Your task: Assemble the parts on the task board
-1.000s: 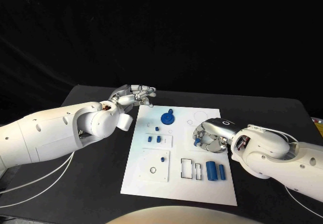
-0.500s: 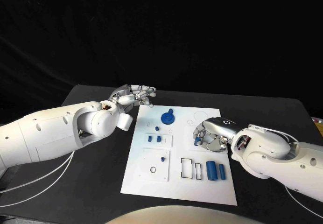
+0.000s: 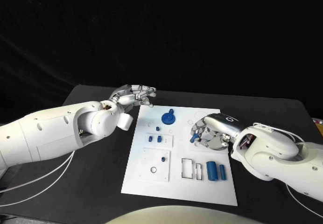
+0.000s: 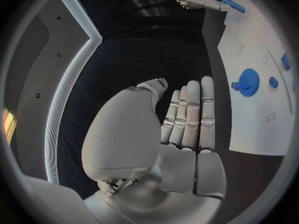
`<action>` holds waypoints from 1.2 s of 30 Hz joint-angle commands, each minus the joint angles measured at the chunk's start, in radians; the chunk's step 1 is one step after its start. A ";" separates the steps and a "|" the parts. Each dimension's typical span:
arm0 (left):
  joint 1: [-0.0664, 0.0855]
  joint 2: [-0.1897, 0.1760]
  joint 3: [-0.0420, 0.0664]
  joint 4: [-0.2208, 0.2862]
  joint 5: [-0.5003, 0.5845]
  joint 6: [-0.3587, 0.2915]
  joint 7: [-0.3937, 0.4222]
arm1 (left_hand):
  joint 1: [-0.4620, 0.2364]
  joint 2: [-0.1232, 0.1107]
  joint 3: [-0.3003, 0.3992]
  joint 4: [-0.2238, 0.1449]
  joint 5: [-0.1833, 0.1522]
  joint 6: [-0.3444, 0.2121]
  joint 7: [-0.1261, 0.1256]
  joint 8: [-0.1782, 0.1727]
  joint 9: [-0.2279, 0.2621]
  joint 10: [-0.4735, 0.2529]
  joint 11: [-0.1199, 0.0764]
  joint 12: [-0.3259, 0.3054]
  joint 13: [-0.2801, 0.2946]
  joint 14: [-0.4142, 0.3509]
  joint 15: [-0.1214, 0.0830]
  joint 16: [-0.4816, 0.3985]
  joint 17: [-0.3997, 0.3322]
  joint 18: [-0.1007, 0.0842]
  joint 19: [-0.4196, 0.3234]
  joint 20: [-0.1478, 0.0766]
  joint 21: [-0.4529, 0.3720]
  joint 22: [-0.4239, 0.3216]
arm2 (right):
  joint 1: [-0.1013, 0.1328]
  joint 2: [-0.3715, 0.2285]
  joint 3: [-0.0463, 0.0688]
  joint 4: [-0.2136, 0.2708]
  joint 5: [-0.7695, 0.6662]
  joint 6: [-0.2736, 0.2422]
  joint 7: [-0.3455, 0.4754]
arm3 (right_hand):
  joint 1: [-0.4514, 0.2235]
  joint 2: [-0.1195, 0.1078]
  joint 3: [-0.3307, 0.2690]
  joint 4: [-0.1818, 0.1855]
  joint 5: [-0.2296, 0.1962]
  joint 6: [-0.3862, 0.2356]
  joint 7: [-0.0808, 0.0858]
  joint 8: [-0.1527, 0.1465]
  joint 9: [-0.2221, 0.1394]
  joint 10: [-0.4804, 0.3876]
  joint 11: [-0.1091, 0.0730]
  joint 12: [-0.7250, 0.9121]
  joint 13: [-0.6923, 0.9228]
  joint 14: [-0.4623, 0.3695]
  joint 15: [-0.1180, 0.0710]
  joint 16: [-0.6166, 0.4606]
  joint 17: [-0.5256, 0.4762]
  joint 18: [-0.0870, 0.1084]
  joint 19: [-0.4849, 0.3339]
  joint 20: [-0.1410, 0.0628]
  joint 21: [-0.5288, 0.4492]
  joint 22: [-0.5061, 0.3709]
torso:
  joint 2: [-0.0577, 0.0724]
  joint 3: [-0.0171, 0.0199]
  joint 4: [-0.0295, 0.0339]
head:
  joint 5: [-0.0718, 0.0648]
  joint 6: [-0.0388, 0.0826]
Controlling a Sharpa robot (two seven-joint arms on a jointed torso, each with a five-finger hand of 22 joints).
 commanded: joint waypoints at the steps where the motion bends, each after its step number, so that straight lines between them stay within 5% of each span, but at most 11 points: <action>1: 0.000 0.005 0.001 -0.002 -0.001 0.019 0.001 | 0.007 -0.001 0.007 -0.001 0.004 -0.007 0.005 -0.001 0.001 -0.007 -0.002 0.004 0.001 -0.006 0.001 -0.004 -0.002 0.012 -0.004 0.002 -0.006 -0.001 | 0.009 -0.001 0.001 0.035 0.045 -0.031 0.008 | 0.001 0.004 0.005 -0.002 0.000 0.003 0.004 0.011 0.018 -0.007 -0.002 -0.004 0.001 0.052 -0.004 0.005 0.001 -0.013 0.001 -0.005 -0.005 0.058 | 0.000 0.0021 0.0008 | 0.006 -0.003; 8: 0.000 0.009 0.001 -0.008 -0.001 0.021 0.001 | 0.008 0.000 0.008 -0.001 0.004 -0.008 0.006 -0.001 0.002 -0.008 -0.002 0.004 0.001 -0.007 0.001 -0.003 -0.002 0.012 -0.003 0.002 -0.006 -0.001 | 0.006 0.044 -0.001 0.058 0.047 -0.048 0.024 | 0.002 0.003 0.006 -0.004 0.001 0.003 0.004 0.012 0.019 -0.006 -0.002 -0.005 0.000 0.051 -0.004 0.005 0.000 -0.012 0.000 -0.005 -0.008 0.056 | 0.000 0.0027 0.0003 | 0.010 -0.004; 21: 0.000 0.030 0.001 -0.018 -0.001 0.024 0.004 | 0.008 0.000 0.008 -0.002 0.004 -0.008 0.006 -0.001 0.002 -0.009 -0.002 0.005 0.001 -0.007 0.001 -0.003 -0.002 0.012 -0.003 0.002 -0.006 -0.001 | -0.087 0.202 -0.010 0.030 0.013 -0.082 0.082 | 0.001 -0.004 0.009 -0.011 0.020 0.002 0.007 0.014 0.022 -0.002 -0.001 -0.012 -0.001 0.051 -0.003 0.005 -0.001 -0.012 -0.001 -0.004 -0.011 0.056 | 0.000 0.0003 0.0019 | 0.018 -0.010; 36: 0.000 0.033 0.001 -0.018 -0.001 0.025 0.004 | 0.008 0.000 0.008 -0.002 0.004 -0.008 0.006 -0.001 0.002 -0.009 -0.002 0.005 0.001 -0.007 0.001 -0.003 -0.002 0.012 -0.003 0.002 -0.006 -0.001 | -0.127 0.261 -0.024 -0.029 -0.020 0.001 0.083 | 0.001 -0.007 0.009 -0.014 0.023 0.001 0.007 0.015 0.023 -0.001 0.000 -0.014 -0.001 0.051 -0.002 0.005 -0.001 -0.011 -0.003 -0.003 -0.015 0.055 | 0.000 0.0014 0.0005 | 0.041 -0.021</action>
